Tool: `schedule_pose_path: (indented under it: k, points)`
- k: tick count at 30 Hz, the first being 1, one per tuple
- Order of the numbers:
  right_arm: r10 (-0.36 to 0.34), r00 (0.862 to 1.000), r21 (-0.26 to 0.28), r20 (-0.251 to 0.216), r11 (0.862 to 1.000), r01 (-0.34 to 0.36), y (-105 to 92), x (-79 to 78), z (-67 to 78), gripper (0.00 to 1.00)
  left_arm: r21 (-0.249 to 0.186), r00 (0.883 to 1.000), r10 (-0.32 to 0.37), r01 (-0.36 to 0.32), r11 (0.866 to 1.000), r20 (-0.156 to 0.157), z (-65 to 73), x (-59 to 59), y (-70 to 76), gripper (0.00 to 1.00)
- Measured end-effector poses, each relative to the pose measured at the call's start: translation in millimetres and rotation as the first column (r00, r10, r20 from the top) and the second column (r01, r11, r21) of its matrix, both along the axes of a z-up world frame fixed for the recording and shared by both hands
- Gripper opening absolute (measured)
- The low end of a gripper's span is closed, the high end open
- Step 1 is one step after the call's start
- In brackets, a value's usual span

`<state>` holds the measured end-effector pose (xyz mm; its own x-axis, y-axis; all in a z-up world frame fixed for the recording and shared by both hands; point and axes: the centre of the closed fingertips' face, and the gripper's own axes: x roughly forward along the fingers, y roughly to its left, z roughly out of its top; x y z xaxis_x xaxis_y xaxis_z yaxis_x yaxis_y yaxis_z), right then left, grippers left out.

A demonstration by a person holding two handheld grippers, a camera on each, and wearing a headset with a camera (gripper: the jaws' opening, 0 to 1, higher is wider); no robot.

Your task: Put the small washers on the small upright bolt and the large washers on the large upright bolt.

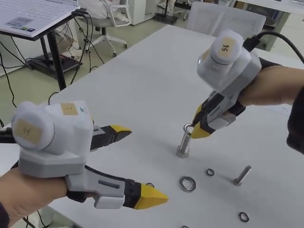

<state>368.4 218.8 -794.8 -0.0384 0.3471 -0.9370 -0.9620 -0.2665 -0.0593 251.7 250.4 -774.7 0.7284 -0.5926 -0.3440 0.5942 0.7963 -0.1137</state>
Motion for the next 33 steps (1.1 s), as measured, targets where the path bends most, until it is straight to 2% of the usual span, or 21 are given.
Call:
schedule_pose_path:
  k: [33]
  points:
    - [0.011,0.999,-0.047,-0.035,0.999,-0.013,3.6,-0.1,-24.5,0.23,-0.007,1.0,-0.003,0.003,1.0,-0.022,-6.6,-2.9,2.1,0.92]
